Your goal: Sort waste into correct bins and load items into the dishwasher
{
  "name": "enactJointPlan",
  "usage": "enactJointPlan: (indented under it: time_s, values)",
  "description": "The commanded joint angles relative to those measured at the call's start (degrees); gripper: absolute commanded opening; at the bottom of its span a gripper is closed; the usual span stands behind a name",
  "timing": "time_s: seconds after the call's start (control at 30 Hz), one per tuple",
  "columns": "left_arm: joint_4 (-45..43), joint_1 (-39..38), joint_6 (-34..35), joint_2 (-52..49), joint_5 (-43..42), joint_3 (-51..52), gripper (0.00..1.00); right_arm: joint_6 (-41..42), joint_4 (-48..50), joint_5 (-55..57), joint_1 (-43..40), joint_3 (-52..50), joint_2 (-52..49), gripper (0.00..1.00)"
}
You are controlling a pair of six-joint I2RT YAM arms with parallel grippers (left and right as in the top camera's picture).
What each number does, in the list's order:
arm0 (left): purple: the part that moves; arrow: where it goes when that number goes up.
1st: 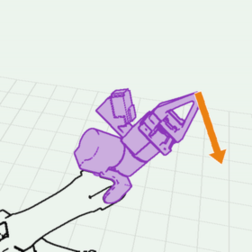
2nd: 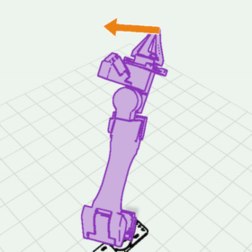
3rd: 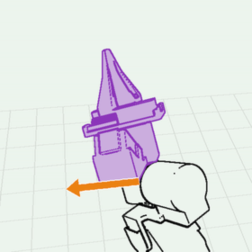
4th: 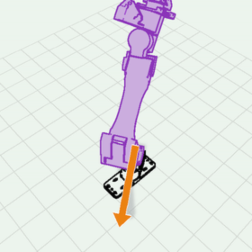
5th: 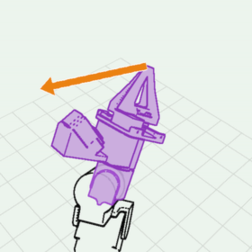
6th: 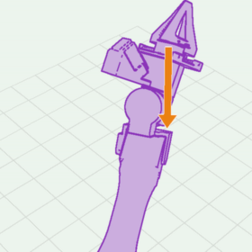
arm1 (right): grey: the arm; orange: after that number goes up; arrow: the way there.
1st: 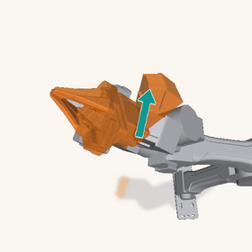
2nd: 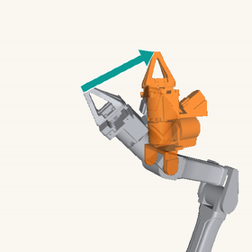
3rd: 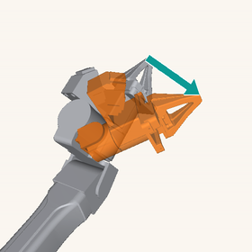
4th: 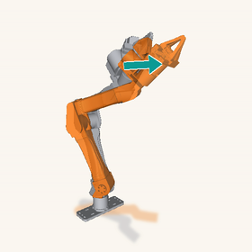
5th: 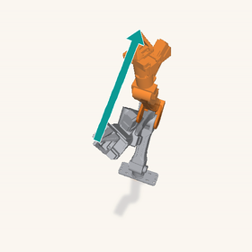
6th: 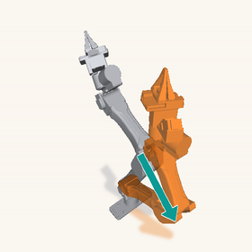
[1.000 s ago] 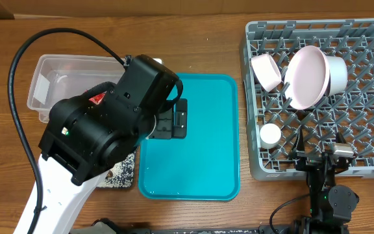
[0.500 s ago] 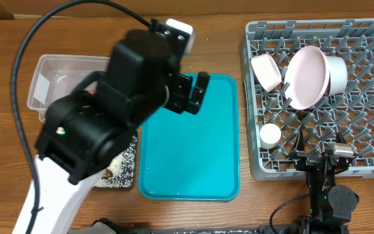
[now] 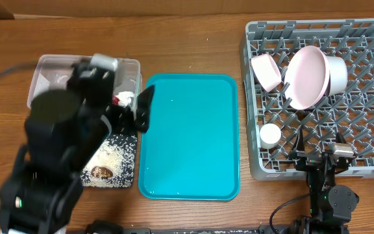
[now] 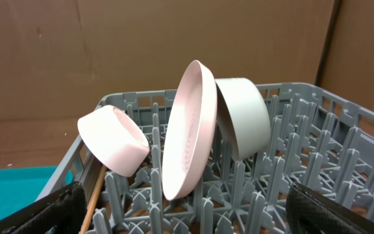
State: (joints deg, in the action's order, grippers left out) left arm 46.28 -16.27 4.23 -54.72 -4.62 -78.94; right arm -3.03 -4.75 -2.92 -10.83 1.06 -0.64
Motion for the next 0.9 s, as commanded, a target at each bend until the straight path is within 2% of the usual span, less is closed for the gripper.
enactJointPlan:
  time_s: [0.0,0.3,0.47,0.77,0.87]
  values:
    - [-4.7,3.1,-1.07,8.11,-1.4,10.05,1.0,-0.02,0.2,0.33,0.17,-0.59,0.48,1.0]
    - [-18.12,9.09,-0.79,28.87,-1.4,34.1,1.0,-0.02,0.2,0.33,0.15,-0.59,0.48,1.0]
    - [-23.56,11.69,2.36,38.4,-1.38,44.57,1.0,-0.02,0.2,0.33,0.17,-0.59,0.48,1.0]
    - [-36.7,16.35,6.71,52.85,-1.31,61.42,1.0,-0.02,0.2,0.33,0.17,-0.61,0.48,1.0]
    - [-39.1,17.09,7.85,54.42,-1.14,64.96,1.0,-0.02,0.2,0.33,0.17,-0.61,0.48,1.0]
